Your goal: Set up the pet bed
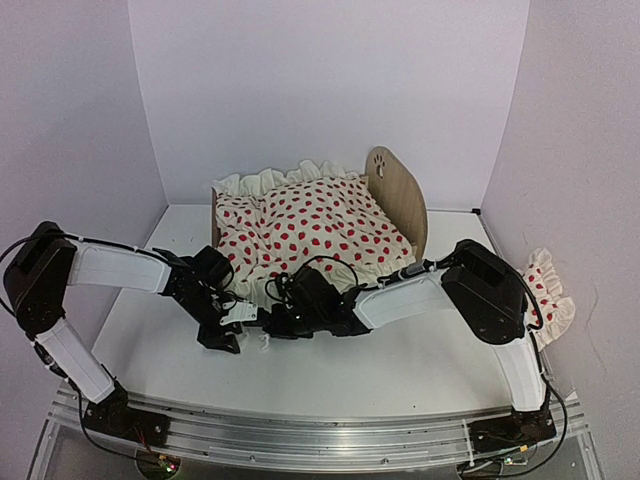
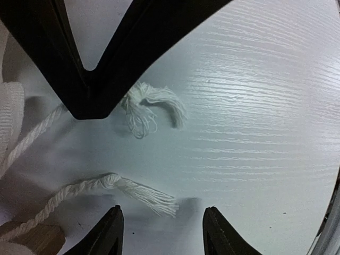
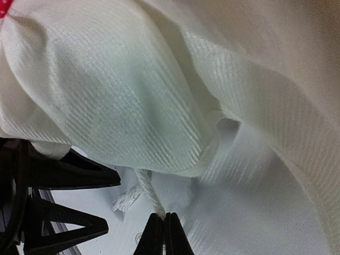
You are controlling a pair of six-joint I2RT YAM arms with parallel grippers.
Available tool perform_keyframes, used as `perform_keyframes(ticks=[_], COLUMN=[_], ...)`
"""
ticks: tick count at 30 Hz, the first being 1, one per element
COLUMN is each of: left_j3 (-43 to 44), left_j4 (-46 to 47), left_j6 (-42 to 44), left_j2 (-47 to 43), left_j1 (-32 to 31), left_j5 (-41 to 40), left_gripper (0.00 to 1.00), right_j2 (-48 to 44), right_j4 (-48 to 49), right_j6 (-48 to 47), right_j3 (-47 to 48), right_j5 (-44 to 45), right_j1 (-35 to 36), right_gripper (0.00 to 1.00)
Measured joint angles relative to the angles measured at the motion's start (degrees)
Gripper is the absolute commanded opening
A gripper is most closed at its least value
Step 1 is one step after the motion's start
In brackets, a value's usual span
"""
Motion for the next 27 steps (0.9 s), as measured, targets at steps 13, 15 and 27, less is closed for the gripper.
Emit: perform_keyframes(ticks=[13,15,27], left_j3=[-0.89,-0.41,14.32], left_j4=[6.81,7.7,-5.36], left_j6=[-3.06,-4.09,-5.79], left_j2=[3.34,3.97,-2.72], left_j1=[-1.77,-1.85,-0.08], left_j5=[-5.75,-5.84,2.72], left_gripper=[0.0,0.0,0.0], right_j2=[-0.51,-0.77,-6.27], right_j4=[-0.27,-0.07,1.91], right_j6=[-0.07,-0.07,-2.5], right_j3=[-0.8,-1.17,-5.61], right_j5=[1.11,1.16,-2.1], right_j1=[-0.35,-0.25,-0.28], right_gripper=[0.0,0.0,0.0])
